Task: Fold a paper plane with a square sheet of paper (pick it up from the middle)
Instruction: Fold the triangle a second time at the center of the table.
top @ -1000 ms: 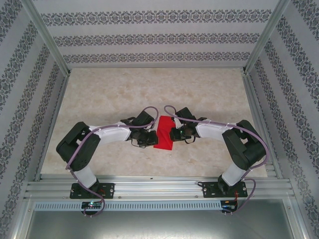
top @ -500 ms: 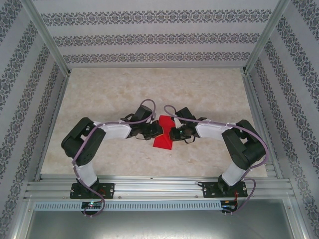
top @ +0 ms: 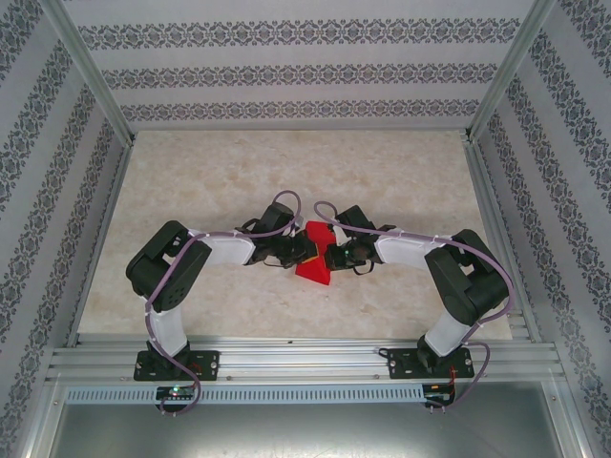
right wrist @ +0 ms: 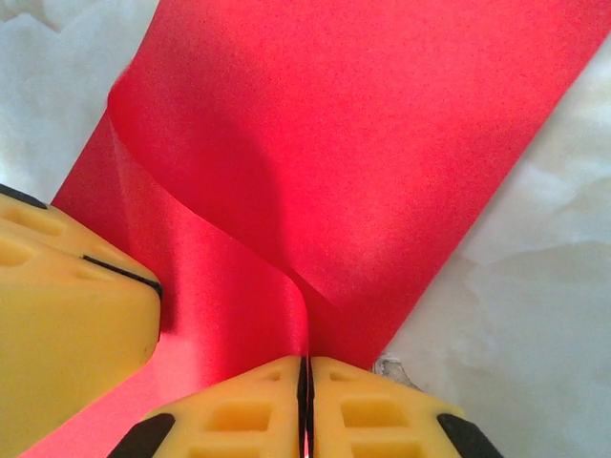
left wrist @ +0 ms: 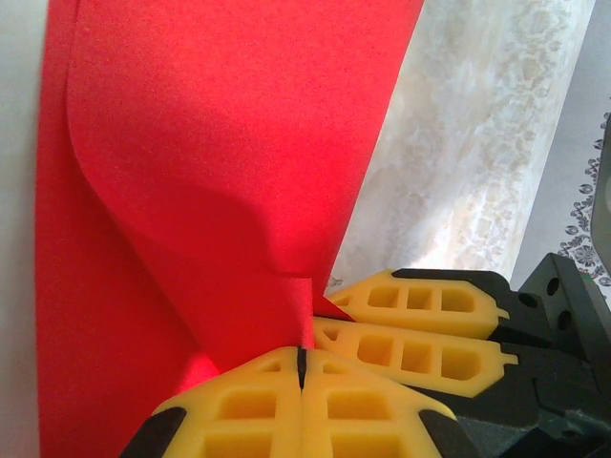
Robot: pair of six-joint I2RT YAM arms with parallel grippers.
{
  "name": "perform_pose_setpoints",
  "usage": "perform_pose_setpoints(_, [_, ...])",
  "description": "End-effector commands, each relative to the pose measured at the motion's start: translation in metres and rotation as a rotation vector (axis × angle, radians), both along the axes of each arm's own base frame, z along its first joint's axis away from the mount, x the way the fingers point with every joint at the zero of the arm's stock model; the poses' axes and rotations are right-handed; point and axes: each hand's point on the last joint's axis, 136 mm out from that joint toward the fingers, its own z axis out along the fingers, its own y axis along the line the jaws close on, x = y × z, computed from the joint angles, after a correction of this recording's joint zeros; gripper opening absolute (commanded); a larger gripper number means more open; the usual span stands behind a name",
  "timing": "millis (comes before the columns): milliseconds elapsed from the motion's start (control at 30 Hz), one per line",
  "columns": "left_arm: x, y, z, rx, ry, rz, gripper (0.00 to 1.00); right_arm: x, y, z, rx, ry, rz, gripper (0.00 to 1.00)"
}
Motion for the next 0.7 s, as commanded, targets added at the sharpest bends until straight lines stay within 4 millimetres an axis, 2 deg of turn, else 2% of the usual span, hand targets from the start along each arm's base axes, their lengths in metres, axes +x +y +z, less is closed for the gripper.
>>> perform_pose_setpoints(0, [0.004,-0.009,0.023,-0.066,-0.039,-0.002,0.06,-0.013,-0.008,-0.018,-0.048,0.057,-0.012,0.10])
perform_pose_setpoints(133, [-0.001,0.007,0.045,0.003,-0.107,0.009,0.09,-0.013,-0.009,-0.018,-0.049,0.058,-0.014,0.10])
perform_pose_setpoints(200, [-0.002,0.012,0.049,0.028,-0.125,0.016,0.13,-0.013,-0.009,-0.019,-0.048,0.059,-0.014,0.10])
perform_pose_setpoints(433, [0.001,-0.010,0.030,-0.027,-0.063,-0.031,0.12,-0.013,-0.009,-0.019,-0.053,0.059,-0.016,0.10])
perform_pose_setpoints(667, [0.001,-0.011,0.010,0.004,-0.028,-0.033,0.12,-0.012,-0.009,-0.020,-0.053,0.061,-0.014,0.11])
